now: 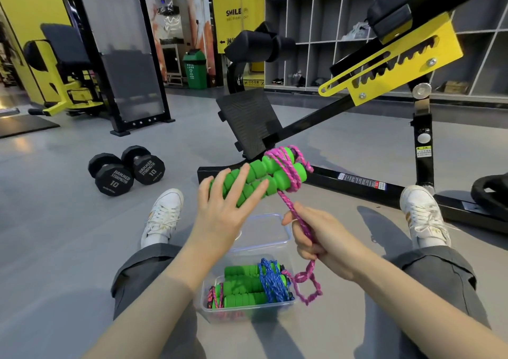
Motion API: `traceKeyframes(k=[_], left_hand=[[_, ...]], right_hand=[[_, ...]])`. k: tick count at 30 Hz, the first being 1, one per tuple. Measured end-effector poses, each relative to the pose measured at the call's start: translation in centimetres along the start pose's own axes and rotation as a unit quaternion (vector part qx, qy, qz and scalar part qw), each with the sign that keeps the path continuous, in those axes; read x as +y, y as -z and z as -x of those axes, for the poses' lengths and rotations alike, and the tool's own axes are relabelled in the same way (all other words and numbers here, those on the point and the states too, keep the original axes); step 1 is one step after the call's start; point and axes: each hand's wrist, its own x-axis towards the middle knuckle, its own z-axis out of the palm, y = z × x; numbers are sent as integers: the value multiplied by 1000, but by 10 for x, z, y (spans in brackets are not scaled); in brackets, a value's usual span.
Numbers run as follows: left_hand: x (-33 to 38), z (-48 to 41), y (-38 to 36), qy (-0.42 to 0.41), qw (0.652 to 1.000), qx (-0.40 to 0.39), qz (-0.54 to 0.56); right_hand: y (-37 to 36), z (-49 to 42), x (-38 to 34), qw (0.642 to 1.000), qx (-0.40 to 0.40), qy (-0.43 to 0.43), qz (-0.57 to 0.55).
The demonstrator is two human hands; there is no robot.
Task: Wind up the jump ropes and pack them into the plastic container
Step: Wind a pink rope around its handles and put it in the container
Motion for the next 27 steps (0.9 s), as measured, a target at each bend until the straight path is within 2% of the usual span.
traceKeyframes(k=[5, 8, 15, 20, 23, 27], left_hand=[[-6, 7, -6, 12, 999, -35, -17], [-11, 9, -9, 13, 999, -42, -30], [-13, 12, -11, 14, 997, -63, -43], [-28, 24, -15, 32, 991, -108, -67], [-30, 28, -14, 6, 993, -93, -71], [-22, 34, -12, -70, 991, -96, -61]], right_hand=[[6, 10, -22, 995, -61, 4, 80], [16, 14, -33, 986, -80, 5, 145], [29, 20, -58, 968, -117, -8, 222], [31, 27, -80, 974, -54, 40, 217], [27, 25, -90, 971, -31, 67, 229], [19, 25, -110, 913, 31, 158, 375]])
